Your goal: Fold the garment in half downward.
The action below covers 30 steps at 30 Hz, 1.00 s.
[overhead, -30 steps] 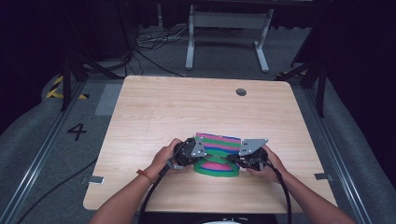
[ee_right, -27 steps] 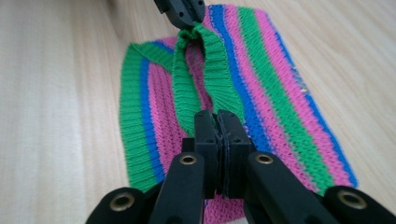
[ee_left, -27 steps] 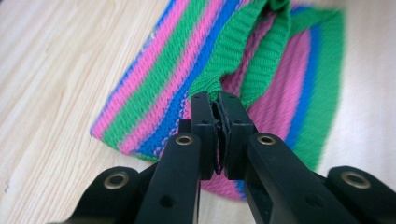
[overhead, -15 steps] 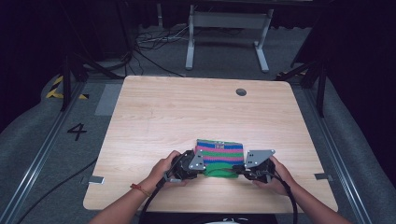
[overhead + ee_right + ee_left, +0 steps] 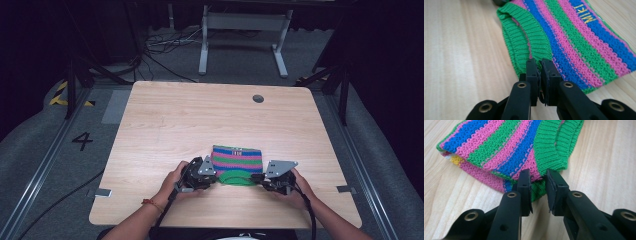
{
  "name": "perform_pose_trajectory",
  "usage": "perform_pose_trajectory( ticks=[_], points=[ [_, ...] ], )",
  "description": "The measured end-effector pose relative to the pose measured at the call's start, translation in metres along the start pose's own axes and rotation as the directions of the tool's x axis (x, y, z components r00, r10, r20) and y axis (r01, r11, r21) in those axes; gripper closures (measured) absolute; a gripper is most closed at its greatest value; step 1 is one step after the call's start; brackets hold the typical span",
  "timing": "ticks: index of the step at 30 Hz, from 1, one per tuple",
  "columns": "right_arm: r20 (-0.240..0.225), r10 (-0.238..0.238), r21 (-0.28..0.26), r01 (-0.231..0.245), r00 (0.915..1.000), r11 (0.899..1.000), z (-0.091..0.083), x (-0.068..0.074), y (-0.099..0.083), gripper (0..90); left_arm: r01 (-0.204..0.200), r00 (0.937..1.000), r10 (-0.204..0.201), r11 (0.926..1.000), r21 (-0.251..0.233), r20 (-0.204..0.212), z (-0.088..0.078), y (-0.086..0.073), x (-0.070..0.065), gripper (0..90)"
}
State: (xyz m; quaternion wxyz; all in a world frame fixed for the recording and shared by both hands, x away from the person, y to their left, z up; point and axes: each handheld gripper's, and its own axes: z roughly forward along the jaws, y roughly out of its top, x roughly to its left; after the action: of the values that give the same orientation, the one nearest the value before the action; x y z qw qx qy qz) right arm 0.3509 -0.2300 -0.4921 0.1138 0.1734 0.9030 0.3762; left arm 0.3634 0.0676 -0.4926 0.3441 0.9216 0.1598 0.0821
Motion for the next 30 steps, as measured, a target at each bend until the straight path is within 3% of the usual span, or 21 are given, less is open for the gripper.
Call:
perform_pose_trajectory(
  ticks=[4, 10, 18, 21, 26, 28, 30],
  points=[
    [0.012, 0.027, -0.014, -0.027, 0.9996, 1.000, 0.002, -0.010, -0.002, 84.7, 0.008, 1.0000, -0.008, 0.9999, -0.008, -0.005, 0.001, 0.000, 0.004, 72.6],
    [0.007, 0.027, -0.018, -0.027, 0.9996, 0.999, 0.001, -0.011, -0.002, 80.9, -0.011, 0.9998, 0.011, 0.9998, 0.014, -0.016, -0.001, 0.001, 0.005, 66.0],
    [0.060, 0.019, -0.004, -0.018, 0.9980, 1.000, -0.010, -0.011, 0.001, 66.2, -0.015, 0.9966, 0.016, 0.9998, 0.013, -0.081, -0.016, -0.001, 0.006, 55.6],
    [0.071, 0.025, -0.002, -0.025, 0.9971, 1.000, -0.017, -0.012, 0.001, 59.2, -0.065, 0.9844, 0.072, 0.9968, 0.047, -0.161, -0.027, 0.000, 0.004, 51.7],
    [0.080, 0.010, 0.044, -0.014, 0.9967, 0.999, -0.027, -0.017, -0.002, 46.5, -0.092, 0.9749, 0.105, 0.9929, 0.076, -0.196, -0.041, -0.001, 0.005, 43.0],
    [0.102, -0.001, 0.080, -0.008, 0.9947, 0.997, -0.030, -0.020, -0.004, 42.2, -0.081, 0.9792, 0.093, 0.9940, 0.074, -0.180, -0.047, -0.004, 0.009, 39.7],
    [0.119, 0.009, 0.082, -0.019, 0.9928, 0.996, -0.034, -0.022, -0.006, 38.5, -0.066, 0.9848, 0.076, 0.9954, 0.070, -0.156, -0.053, -0.009, 0.012, 37.5]
  ],
)
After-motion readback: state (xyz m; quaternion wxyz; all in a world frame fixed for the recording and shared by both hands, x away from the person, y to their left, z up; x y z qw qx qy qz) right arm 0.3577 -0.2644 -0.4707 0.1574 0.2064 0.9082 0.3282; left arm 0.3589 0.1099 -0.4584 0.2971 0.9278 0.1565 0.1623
